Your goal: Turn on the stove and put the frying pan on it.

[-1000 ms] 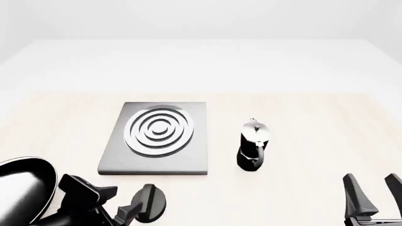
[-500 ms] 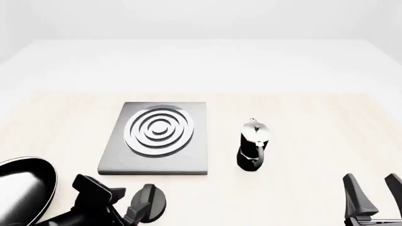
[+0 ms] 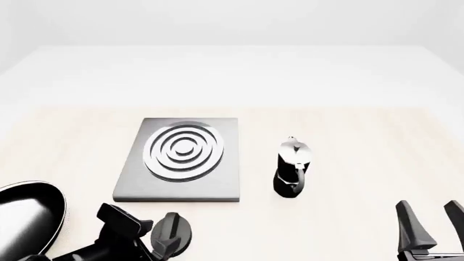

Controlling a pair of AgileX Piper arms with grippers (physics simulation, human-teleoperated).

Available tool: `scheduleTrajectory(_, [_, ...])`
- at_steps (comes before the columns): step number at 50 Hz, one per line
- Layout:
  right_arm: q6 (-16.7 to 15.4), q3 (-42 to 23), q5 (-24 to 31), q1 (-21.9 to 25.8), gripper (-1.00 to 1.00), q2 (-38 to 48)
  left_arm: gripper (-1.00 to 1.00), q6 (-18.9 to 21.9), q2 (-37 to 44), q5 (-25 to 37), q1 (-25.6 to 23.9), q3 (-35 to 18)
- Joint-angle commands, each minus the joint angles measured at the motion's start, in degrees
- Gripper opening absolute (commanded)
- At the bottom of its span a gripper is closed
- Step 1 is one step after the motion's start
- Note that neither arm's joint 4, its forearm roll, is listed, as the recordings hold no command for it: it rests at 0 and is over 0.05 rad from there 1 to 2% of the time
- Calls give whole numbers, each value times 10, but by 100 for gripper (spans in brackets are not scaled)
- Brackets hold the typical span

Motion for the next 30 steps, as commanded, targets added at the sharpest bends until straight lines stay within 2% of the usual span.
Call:
scheduleTrajectory(1, [0,0,0,0,100,0,100,-23,38,-37,-14,11])
scheduleTrajectory(7, [0,0,0,0,100,0,100,-28,68,-67,-17,20])
scheduleTrajectory(18, [0,0,0,0,100,0,100,-43,82,-81,-26,20])
scheduleTrajectory(30, [0,0,0,0,100,0,100,-44,87,-64,-41,5])
